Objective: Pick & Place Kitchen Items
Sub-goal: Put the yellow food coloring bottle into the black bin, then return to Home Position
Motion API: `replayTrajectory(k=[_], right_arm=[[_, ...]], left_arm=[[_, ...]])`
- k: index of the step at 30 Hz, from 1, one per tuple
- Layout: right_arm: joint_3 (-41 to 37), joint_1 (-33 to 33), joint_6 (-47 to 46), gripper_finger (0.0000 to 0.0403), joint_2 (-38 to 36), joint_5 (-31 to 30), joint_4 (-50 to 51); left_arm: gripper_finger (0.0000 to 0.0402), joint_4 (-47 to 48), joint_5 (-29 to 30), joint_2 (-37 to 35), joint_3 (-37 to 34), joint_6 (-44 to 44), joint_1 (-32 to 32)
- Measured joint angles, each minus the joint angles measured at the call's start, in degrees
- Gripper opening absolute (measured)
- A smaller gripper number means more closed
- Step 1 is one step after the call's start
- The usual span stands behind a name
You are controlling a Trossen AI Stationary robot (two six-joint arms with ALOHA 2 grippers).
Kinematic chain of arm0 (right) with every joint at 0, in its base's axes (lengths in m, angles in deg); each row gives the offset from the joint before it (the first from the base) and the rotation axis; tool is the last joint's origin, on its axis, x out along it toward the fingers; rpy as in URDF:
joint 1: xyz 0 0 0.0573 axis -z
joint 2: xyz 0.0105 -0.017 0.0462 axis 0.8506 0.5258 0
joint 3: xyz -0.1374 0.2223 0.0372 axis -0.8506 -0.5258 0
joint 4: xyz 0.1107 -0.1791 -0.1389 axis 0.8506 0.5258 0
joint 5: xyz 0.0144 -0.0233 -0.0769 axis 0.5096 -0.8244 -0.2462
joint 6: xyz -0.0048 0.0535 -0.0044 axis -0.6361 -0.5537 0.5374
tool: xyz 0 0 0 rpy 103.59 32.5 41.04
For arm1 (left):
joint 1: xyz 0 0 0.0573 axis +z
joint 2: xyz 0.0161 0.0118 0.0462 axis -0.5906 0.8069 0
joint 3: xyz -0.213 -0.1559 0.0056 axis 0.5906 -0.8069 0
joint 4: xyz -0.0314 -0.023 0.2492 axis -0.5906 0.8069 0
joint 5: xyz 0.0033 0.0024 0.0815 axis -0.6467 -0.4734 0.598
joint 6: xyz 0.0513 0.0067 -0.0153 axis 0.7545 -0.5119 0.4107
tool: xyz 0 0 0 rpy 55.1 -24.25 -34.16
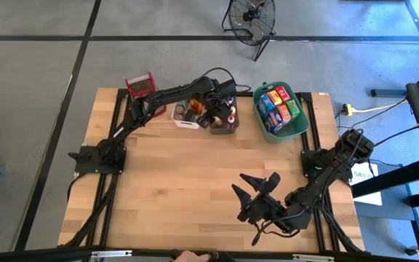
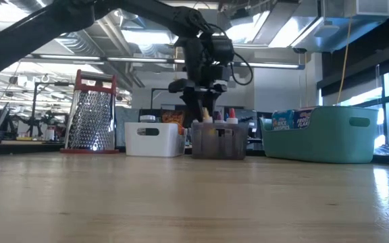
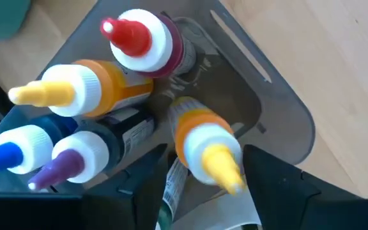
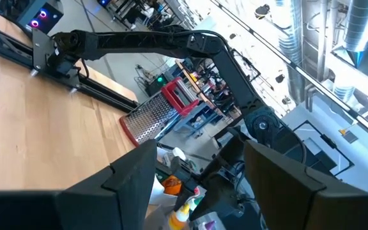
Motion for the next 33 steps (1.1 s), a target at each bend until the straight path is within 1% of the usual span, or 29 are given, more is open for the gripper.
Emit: replayTrajectory(k=[4,7,11,13,15,18,20,22,24,25,28,30,33], right_arm=[[0.0,0.0,-0.1,0.0236,0.0,0.1,0.7],[0.0,0.0,-0.1,0.0236,0.0,0.1,0.8],[0.0,0.0,-0.1,0.0236,-0.2,0.1,0.8],[-0.1,0.1,-0.1,0.0236,-1.1,-0.1,0.8],[-0.1,0.4,-0.6,0.0236,-2.3,-1.6,-0.7],[-0.1,1.3,-2.8,0.0236,-3.6,-4.5,-3.6],[0.0,1.9,-4.2,0.0236,-4.2,-4.6,-4.0],[0.0,2.1,-4.6,0.0234,-4.2,-4.6,-3.4],[0.0,2.1,-5.9,0.0228,-4.2,-4.4,-2.4],[0.0,2.0,-6.5,0.0223,-4.2,-4.1,-2.2],[0.0,2.0,-9.6,0.0195,-4.2,-1.8,-2.3],[0.0,1.9,-11.4,0.0168,-4.2,-1.1,-2.2],[0.0,1.8,-14.1,0.0121,-4.2,-0.9,-1.5]], left_arm=[[0.0199,-0.1,0.2,-0.1,0.0,0.0,0.0],[0.0197,0.0,1.5,-0.2,0.0,0.6,-0.3],[0.0197,2.0,7.9,-3.0,0.0,-1.1,-1.5],[0.0196,4.1,10.0,-4.9,0.0,-3.1,-2.5],[0.0190,7.2,8.3,-7.2,0.0,-5.5,-2.9],[0.0171,12.7,1.2,-11.5,0.0,-10.3,-3.1],[0.0150,16.0,-3.8,-14.1,0.0,-14.6,-3.0],[0.0124,17.1,-7.8,-17.0,-1.6,-18.4,-2.6],[0.0092,17.8,-10.2,-20.8,-4.8,-20.8,-1.9],[0.0075,17.8,-10.5,-22.9,-7.2,-21.4,-1.7],[0.0020,16.3,-11.6,-30.2,-17.0,-21.7,-1.0],[0.0007,13.1,-13.8,-36.0,-24.9,-21.8,-1.0],[0.0004,6.4,-14.4,-45.8,-37.5,-22.2,-1.1]])
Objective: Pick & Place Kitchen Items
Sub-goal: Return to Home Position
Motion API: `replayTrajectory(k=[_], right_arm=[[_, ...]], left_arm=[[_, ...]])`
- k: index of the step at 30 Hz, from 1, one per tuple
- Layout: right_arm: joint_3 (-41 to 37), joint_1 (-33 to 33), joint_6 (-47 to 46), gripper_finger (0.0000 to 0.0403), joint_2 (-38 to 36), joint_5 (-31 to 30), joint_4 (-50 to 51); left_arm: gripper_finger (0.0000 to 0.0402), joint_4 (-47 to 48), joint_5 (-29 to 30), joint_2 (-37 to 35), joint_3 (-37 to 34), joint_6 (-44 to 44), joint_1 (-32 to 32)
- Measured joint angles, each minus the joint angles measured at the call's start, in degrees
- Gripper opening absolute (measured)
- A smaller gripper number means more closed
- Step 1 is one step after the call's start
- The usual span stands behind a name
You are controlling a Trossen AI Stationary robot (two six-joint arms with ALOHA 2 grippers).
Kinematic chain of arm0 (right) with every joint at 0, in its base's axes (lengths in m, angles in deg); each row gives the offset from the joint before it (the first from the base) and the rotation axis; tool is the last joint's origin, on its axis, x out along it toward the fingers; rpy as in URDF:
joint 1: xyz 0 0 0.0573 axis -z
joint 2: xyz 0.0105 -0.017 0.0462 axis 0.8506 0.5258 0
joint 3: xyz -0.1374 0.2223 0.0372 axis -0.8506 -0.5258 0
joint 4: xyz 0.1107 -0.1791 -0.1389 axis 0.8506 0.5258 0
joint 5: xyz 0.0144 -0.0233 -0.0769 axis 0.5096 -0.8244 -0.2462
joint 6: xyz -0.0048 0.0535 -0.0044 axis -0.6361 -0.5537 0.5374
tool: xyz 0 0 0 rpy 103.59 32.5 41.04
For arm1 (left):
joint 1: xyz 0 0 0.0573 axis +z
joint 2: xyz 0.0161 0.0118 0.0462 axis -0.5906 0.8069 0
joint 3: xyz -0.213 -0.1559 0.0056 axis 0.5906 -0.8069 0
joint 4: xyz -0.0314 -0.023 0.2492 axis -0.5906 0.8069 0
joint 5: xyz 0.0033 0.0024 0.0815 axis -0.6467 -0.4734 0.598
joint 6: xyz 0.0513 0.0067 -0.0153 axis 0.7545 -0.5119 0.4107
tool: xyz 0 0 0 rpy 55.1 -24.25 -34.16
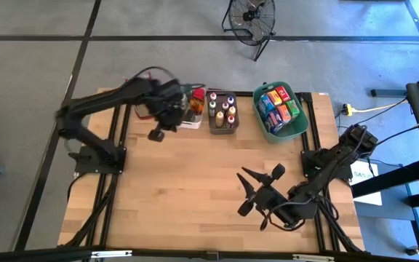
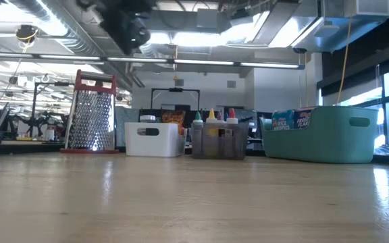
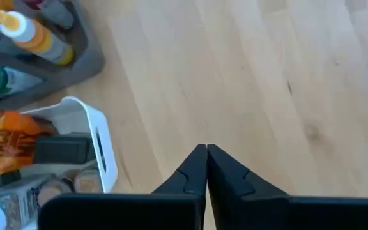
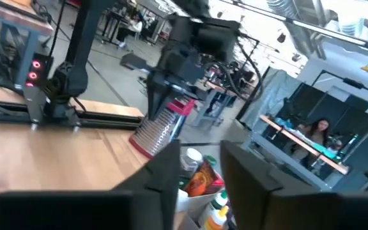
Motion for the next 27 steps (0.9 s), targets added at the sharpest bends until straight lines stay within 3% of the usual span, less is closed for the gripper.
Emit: replayTrajectory(k=[7,13,15,20,23,27], right_arm=[[0.0,0.2,-0.2,0.0015,0.0,8.7,0.2],[0.0,2.9,-4.5,0.0003,-2.8,13.2,4.6],[0.0,3.8,-8.2,0.0003,-4.8,19.5,11.0],[0.0,9.9,-29.7,0.0002,-13.4,44.7,36.5],[0.0,14.2,-39.5,0.0001,-16.2,48.6,46.2],[0.0,16.8,-41.6,0.0001,-17.5,54.5,55.4]], left_arm=[[0.0003,-14.9,0.2,-21.5,-23.3,-3.3,0.1],[0.0004,-24.2,-0.3,-37.8,-34.0,-11.2,0.1],[0.0004,-27.4,-3.3,-42.9,-37.1,-13.9,0.1],[0.0003,-34.8,-9.7,-55.5,-44.2,-20.3,0.0],[0.0004,-39.3,-9.2,-62.9,-47.9,-26.8,0.0],[0.0002,-46.1,-9.1,-72.7,-53.4,-34.9,-0.1]])
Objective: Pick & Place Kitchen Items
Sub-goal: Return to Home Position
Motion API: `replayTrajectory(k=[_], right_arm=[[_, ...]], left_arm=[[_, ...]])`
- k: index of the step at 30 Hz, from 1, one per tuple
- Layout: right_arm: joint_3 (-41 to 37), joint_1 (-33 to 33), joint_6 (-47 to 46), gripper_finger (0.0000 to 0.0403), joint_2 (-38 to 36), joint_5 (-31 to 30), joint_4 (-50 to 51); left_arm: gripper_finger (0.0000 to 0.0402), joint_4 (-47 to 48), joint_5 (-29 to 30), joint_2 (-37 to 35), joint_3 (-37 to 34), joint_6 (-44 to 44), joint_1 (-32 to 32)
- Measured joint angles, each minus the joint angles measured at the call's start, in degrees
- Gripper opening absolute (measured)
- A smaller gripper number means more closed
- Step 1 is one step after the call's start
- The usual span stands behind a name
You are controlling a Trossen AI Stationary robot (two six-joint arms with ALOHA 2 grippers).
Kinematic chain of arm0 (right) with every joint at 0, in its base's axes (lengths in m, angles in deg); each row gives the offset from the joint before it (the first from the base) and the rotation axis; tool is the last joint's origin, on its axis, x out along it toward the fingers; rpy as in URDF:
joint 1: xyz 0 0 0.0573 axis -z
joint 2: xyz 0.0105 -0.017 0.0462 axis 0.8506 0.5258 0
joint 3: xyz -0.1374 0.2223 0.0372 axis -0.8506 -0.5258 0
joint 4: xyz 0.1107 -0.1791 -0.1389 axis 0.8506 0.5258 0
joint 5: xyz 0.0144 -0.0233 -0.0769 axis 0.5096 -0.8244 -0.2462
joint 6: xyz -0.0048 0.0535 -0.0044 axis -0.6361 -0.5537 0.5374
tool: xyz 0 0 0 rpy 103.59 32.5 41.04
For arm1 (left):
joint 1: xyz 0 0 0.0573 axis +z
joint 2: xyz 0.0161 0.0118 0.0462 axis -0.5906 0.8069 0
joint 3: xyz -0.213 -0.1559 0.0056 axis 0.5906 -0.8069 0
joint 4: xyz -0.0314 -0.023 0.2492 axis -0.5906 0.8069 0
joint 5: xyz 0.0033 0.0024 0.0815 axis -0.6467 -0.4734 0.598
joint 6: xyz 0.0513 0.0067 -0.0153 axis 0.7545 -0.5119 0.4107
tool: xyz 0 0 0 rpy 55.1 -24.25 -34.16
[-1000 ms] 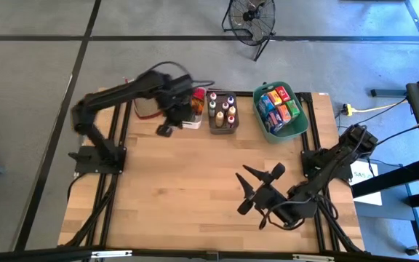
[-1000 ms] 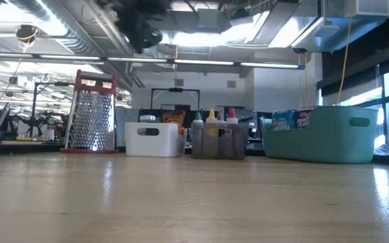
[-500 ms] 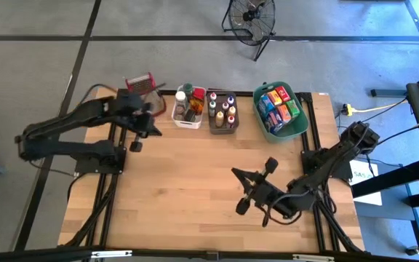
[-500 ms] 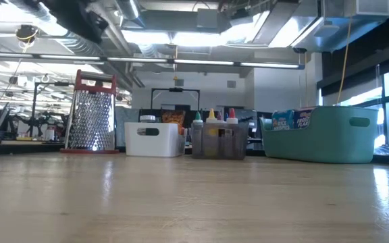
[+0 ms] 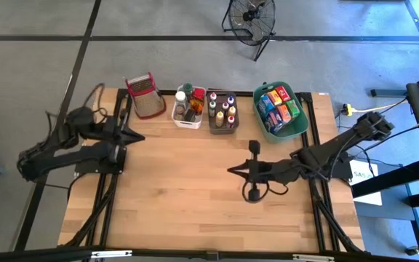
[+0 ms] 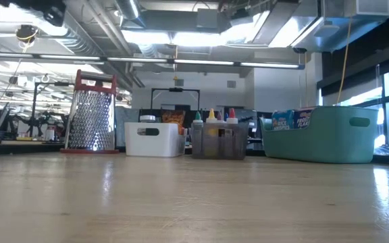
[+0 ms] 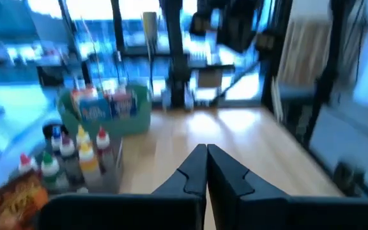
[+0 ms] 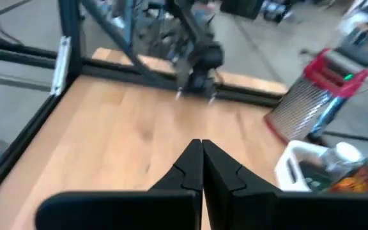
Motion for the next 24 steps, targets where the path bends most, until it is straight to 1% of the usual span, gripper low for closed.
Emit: replayTrajectory(k=[4,6,8,10,12,13,14,16,20,22,24], right_arm=[[-1.6,0.4,-0.7,0.0001,-1.5,1.3,1.4],[-3.8,0.4,-0.7,0.0001,-3.0,2.6,2.9],[-6.7,0.5,-1.4,0.0001,-5.8,3.4,3.8],[-10.0,1.0,-2.8,0.0000,-9.5,3.6,3.7],[-14.3,1.5,-4.2,0.0000,-14.3,3.5,3.4],[-16.6,1.7,-4.8,0.0000,-16.5,3.5,2.6],[-19.2,1.9,-5.2,0.0000,-19.0,3.5,0.2],[-25.0,2.3,-5.4,0.0000,-24.2,4.0,-3.2],[-37.3,3.8,-5.0,0.0000,-33.5,6.7,-13.8],[-42.1,4.6,-3.9,0.0000,-36.7,8.5,-18.8],[-46.2,5.5,-2.8,0.0000,-39.1,10.0,-21.3]], left_arm=[[0.0003,-5.7,0.6,-9.5,-6.9,-3.8,0.0],[0.0002,-7.7,2.4,-13.7,-10.4,-5.8,0.0],[0.0002,-10.6,3.3,-13.7,-12.9,-7.8,0.0],[0.0003,-11.5,3.1,-13.3,-14.2,-10.2,-0.1],[0.0004,-15.3,3.1,-12.0,-15.6,-10.7,-0.1],[0.0003,-15.0,3.4,-11.8,-16.7,-10.8,-0.2],[0.0002,-14.7,3.4,-11.9,-17.7,-10.5,-0.2],[0.0002,-17.4,3.2,-12.3,-19.3,-8.8,-0.2],[0.0002,-20.9,3.0,-13.4,-23.7,-7.0,-0.2],[0.0002,-24.4,3.1,-13.9,-25.2,-5.6,-0.5],[0.0002,-25.1,3.4,-13.8,-27.0,-4.4,-0.5]])
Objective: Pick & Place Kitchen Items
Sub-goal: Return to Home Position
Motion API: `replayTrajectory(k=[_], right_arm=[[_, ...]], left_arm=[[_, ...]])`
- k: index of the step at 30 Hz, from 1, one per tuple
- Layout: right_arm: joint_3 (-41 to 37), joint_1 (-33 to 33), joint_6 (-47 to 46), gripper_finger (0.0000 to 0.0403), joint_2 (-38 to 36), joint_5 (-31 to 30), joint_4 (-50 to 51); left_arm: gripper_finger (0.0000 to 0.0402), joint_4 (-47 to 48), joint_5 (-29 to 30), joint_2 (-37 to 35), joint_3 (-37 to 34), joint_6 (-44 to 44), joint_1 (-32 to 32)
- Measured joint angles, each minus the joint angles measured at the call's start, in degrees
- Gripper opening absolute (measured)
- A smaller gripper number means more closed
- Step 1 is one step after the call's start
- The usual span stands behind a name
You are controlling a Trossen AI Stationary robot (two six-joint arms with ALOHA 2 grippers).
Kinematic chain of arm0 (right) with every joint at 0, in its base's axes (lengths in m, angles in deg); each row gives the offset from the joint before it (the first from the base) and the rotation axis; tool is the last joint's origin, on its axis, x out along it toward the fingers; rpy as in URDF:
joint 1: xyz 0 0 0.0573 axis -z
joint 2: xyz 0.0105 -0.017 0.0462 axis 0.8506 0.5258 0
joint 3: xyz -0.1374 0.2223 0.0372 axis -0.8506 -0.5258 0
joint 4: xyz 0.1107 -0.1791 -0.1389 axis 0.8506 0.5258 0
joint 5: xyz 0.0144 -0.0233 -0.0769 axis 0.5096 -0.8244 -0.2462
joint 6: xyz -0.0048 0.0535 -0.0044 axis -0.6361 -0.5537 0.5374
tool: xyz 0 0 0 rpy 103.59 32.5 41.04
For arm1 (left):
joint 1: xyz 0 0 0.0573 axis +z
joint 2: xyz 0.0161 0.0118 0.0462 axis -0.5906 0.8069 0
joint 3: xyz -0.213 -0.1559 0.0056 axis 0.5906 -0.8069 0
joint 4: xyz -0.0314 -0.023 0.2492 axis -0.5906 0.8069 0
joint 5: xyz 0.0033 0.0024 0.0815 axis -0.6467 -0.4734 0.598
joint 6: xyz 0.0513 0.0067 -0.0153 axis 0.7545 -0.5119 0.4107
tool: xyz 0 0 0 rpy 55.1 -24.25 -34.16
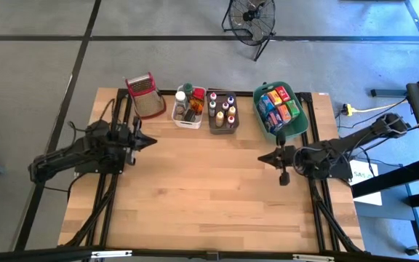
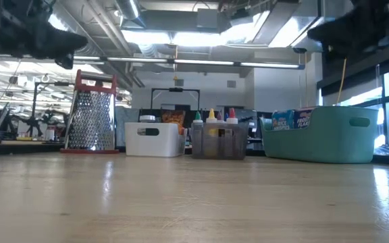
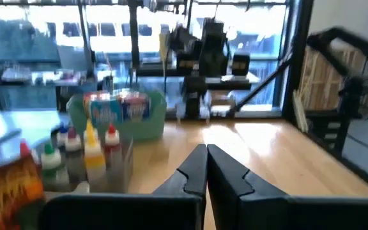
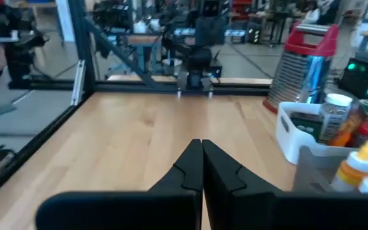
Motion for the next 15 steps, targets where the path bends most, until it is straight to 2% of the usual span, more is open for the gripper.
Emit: replayTrajectory(k=[6,9,11,15], right_arm=[[-6.1,2.5,0.8,0.0000,-2.0,0.0,-3.6],[-6.8,3.4,1.0,0.0000,-1.9,1.3,-3.6],[-6.8,3.8,1.7,0.0000,-1.7,3.5,-3.7],[-6.8,3.8,3.9,0.0000,-1.7,4.1,-3.9]], left_arm=[[0.0002,-0.7,1.9,0.2,-4.6,0.4,0.0],[0.0004,-7.4,3.7,0.6,-6.9,-4.3,0.0],[0.0006,-8.7,4.0,1.0,-7.2,-4.4,0.0],[0.0007,-6.9,10.8,1.3,-7.2,-0.9,0.0]])
